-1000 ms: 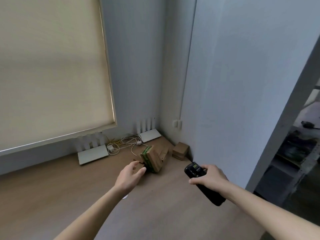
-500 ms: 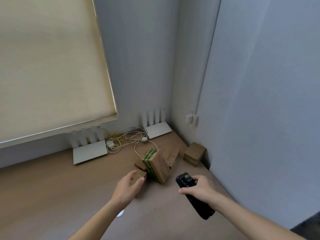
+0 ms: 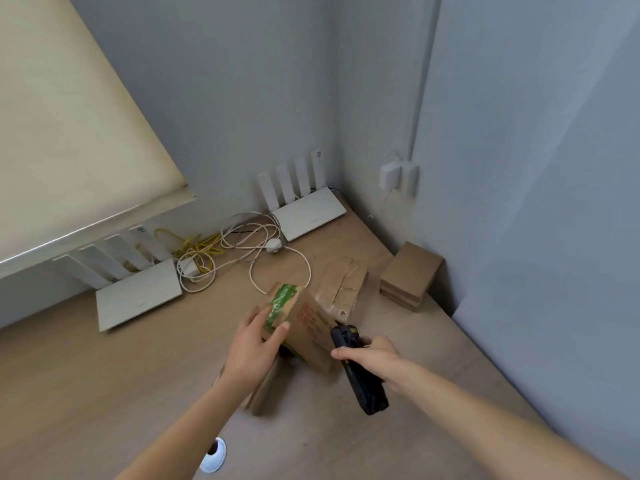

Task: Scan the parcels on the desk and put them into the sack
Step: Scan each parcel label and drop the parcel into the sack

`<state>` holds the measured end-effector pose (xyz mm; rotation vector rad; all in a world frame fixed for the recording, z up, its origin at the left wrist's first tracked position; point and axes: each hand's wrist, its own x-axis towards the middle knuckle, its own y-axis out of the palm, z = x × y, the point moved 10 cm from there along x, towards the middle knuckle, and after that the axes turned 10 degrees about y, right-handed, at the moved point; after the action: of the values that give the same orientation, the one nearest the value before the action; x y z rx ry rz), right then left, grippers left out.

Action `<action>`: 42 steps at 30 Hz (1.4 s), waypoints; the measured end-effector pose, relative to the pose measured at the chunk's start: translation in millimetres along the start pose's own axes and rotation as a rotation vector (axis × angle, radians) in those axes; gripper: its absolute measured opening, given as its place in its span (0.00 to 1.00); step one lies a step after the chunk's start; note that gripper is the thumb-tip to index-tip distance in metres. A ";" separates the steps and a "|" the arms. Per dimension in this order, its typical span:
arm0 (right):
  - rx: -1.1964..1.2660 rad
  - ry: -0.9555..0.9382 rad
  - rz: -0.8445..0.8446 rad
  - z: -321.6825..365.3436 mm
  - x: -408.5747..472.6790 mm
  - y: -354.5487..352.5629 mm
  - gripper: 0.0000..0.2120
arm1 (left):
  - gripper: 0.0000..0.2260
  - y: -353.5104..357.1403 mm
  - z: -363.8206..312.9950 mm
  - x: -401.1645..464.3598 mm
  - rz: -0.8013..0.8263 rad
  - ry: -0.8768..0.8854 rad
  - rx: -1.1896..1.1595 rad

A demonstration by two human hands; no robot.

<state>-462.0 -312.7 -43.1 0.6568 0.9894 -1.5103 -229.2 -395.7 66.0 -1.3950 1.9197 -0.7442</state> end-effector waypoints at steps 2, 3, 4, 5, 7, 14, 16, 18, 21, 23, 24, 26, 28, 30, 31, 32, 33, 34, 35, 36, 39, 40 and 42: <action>0.044 0.018 0.049 2.0 11.8 7.2 0.34 | 0.29 10.9 2.9 12.0 0.013 0.005 0.041; 0.056 0.010 0.061 4.3 17.5 9.5 0.34 | 0.29 14.6 3.8 16.2 0.011 0.007 0.054; 0.071 -0.003 0.072 6.1 24.2 11.4 0.33 | 0.28 16.9 6.0 20.3 0.001 0.011 0.062; 0.087 -0.013 0.079 8.0 27.7 12.4 0.30 | 0.27 16.9 7.2 22.7 -0.011 0.006 0.067; 0.125 -0.027 0.071 11.7 29.7 11.3 0.29 | 0.24 13.9 10.4 25.1 -0.046 -0.015 0.053; 0.206 -0.061 0.041 17.0 17.3 0.3 0.34 | 0.17 7.5 31.5 1.6 -0.074 -0.158 -0.096; 0.235 -0.082 0.031 15.3 10.1 -0.3 0.36 | 0.15 3.2 38.7 -10.1 -0.108 -0.186 -0.153; 0.252 -0.119 0.025 12.8 -1.9 2.0 0.36 | 0.15 -2.3 38.7 -25.5 -0.140 -0.187 -0.200; 0.256 -0.186 0.003 13.1 -25.1 5.7 0.35 | 0.18 -14.3 30.5 -50.8 -0.181 -0.165 -0.250; 0.251 -0.231 0.016 14.8 -45.3 9.5 0.31 | 0.20 -23.3 25.1 -66.6 -0.195 -0.139 -0.272; 0.245 -0.249 0.027 14.7 -56.1 11.0 0.30 | 0.20 -29.3 22.4 -75.4 -0.210 -0.124 -0.287; 0.224 -0.285 0.041 14.8 -81.2 11.2 0.28 | 0.18 -42.7 17.5 -94.9 -0.238 -0.111 -0.346; 0.210 -0.324 0.027 14.0 -110.6 7.1 0.30 | 0.13 -59.2 12.9 -120.6 -0.277 -0.144 -0.459; 0.186 -0.365 -0.001 12.1 -144.6 3.4 0.33 | 0.14 -75.5 9.9 -148.3 -0.311 -0.167 -0.525; 0.171 -0.388 -0.008 11.0 -164.1 3.7 0.33 | 0.15 -84.3 5.4 -163.6 -0.317 -0.157 -0.532; 0.159 -0.411 -0.008 10.1 -185.6 5.4 0.33 | 0.14 -94.3 -0.1 -179.8 -0.326 -0.132 -0.545; 0.147 -0.434 -0.011 8.4 -207.9 7.6 0.32 | 0.12 -104.0 -5.1 -196.2 -0.331 -0.107 -0.564; 0.137 -0.452 -0.016 5.9 -230.9 10.6 0.31 | 0.11 -113.2 -7.8 -212.2 -0.334 -0.083 -0.590; 0.126 -0.472 -0.018 3.0 -253.8 14.4 0.31 | 0.13 -123.4 -12.8 -229.7 -0.331 -0.055 -0.607; 0.111 -0.490 -0.016 -1.2 -276.3 19.3 0.31 | 0.16 -134.3 -16.8 -247.4 -0.331 -0.028 -0.620; 0.060 -0.550 -0.011 -15.6 -342.3 34.9 0.37 | 0.21 -167.6 -32.6 -298.9 -0.310 0.051 -0.641; 0.052 -0.565 -0.011 -20.9 -362.4 38.6 0.40 | 0.21 -177.6 -37.3 -314.5 -0.306 0.078 -0.644; 0.035 -0.593 -0.016 -30.6 -399.0 44.2 0.47 | 0.20 -195.3 -47.0 -345.7 -0.301 0.109 -0.663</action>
<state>-348.3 -85.4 269.2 0.1952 0.5138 -1.6049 -70.2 -114.6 301.7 -2.1123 2.1737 -0.3140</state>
